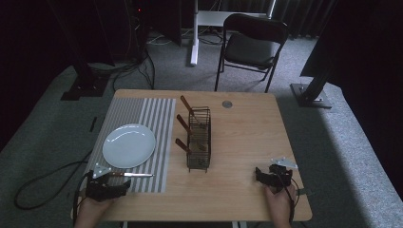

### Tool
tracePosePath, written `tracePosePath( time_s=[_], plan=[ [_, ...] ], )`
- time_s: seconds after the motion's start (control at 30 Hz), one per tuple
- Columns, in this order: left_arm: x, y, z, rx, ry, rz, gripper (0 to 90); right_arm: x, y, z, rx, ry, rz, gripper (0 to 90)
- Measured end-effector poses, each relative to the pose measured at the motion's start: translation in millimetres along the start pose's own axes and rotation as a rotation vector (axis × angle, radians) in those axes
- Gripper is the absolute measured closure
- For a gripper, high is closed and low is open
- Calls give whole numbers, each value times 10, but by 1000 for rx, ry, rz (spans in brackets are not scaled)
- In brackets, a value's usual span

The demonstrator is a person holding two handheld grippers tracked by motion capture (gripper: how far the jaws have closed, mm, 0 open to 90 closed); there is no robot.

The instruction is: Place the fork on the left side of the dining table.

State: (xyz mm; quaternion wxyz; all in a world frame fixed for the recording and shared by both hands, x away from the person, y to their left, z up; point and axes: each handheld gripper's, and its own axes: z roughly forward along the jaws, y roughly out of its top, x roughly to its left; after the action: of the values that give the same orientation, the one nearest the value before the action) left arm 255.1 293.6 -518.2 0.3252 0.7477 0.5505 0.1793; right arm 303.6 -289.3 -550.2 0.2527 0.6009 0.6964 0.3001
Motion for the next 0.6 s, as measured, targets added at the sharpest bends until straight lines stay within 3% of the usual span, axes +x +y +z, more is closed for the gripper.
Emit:
tracePosePath(
  time_s=[0.2,0.27,0.4,0.6],
  plan=[
    [-32,106,-11,-20,-26,8,44,0,0,0,0,0,0,129],
    [-38,139,-13,-31,-53,7,45,0,2,1,1,0,1,129],
    [-80,225,-23,-42,-94,41,44,0,2,1,1,0,1,129],
    [-131,357,-14,-41,-110,55,44,-2,3,2,2,1,2,128]
  ],
)
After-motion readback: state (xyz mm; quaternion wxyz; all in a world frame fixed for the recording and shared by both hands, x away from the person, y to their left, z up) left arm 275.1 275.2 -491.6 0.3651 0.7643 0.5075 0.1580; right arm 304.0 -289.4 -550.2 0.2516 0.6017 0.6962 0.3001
